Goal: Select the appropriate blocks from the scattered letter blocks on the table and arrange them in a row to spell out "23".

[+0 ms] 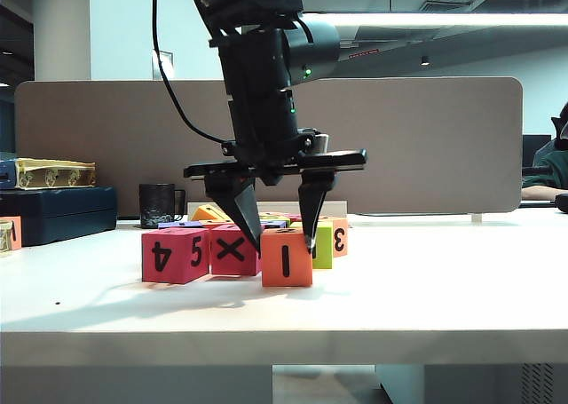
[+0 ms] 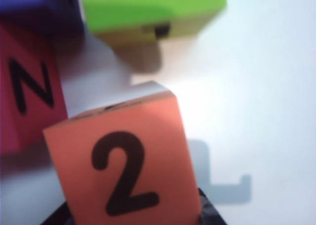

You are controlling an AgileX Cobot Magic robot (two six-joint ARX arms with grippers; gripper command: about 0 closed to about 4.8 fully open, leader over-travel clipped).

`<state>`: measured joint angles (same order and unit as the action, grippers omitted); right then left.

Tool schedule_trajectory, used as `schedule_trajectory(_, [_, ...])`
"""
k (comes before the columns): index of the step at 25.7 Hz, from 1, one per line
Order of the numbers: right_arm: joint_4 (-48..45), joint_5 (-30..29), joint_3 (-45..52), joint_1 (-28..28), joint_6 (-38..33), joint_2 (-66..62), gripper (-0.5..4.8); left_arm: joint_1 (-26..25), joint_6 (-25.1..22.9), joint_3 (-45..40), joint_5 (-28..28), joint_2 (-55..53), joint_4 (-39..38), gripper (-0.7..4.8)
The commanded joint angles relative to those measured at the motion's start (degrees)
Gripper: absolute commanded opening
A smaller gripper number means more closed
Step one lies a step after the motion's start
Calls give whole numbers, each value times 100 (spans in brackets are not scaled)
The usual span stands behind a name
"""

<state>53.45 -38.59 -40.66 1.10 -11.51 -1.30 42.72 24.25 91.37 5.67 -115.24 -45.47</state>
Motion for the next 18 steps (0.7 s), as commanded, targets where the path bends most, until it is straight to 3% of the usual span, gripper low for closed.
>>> schedule_trajectory(1, [-52, 13, -15, -4, -2, 13, -1, 15, -15, 9, -232, 160, -435, 259])
schedule_trajectory(7, [-52, 11, -15, -4, -2, 13, -1, 81, 61, 4, -693, 221, -782, 259])
schedule_trajectory(14, [-50, 11, -15, -4, -2, 13, -1, 319, 146, 4, -658, 210, -739, 260])
schedule_trajectory(18, [2, 11, -15, -4, -2, 13, -1, 323, 219, 4, -699, 210, -715, 288])
